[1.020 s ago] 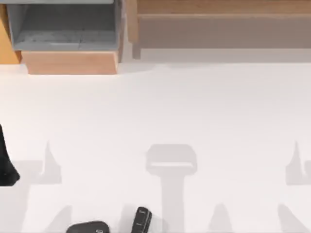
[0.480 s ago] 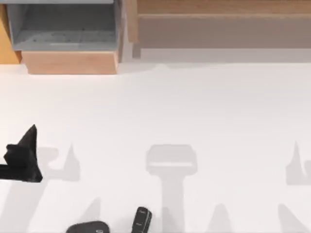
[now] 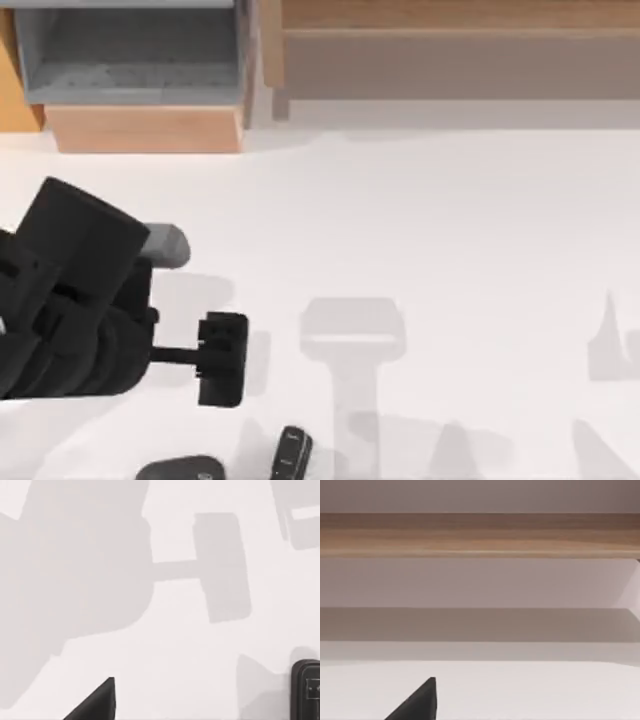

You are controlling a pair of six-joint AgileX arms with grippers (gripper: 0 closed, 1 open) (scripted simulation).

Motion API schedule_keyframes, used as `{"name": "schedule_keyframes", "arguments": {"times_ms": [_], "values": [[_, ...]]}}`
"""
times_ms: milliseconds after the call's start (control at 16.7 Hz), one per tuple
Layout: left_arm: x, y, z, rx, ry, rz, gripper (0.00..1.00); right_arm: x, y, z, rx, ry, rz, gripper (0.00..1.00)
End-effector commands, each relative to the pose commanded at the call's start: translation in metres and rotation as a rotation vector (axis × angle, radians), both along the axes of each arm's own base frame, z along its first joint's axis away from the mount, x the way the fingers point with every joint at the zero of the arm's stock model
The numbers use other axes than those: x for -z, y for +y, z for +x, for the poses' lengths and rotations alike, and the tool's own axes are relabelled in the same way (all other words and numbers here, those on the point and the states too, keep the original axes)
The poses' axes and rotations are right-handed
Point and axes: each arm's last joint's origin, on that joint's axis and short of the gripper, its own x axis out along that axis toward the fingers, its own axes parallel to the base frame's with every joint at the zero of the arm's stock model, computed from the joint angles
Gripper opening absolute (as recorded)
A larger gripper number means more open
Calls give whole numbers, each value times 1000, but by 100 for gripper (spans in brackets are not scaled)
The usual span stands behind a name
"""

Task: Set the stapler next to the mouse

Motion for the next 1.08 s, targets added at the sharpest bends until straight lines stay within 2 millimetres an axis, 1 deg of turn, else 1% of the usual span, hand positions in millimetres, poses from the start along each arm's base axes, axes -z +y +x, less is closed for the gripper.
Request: {"name": "schedule_keyframes", "arguments": {"times_ms": [120, 300, 420, 540, 660, 960, 1080], "values": [[6, -31, 5, 33, 147, 77, 100, 0, 0, 0, 0, 0, 0, 100], [18, -74, 6, 67, 301, 194, 100, 0, 0, 0, 0, 0, 0, 100], [27, -97, 4, 80, 367, 264, 100, 0, 0, 0, 0, 0, 0, 100], [33, -113, 1, 87, 403, 311, 100, 0, 0, 0, 0, 0, 0, 100], [35, -121, -1, 91, 416, 330, 100, 0, 0, 0, 0, 0, 0, 100], [35, -120, -1, 88, 415, 328, 100, 0, 0, 0, 0, 0, 0, 100], [41, -120, -1, 90, 417, 333, 100, 0, 0, 0, 0, 0, 0, 100]]}}
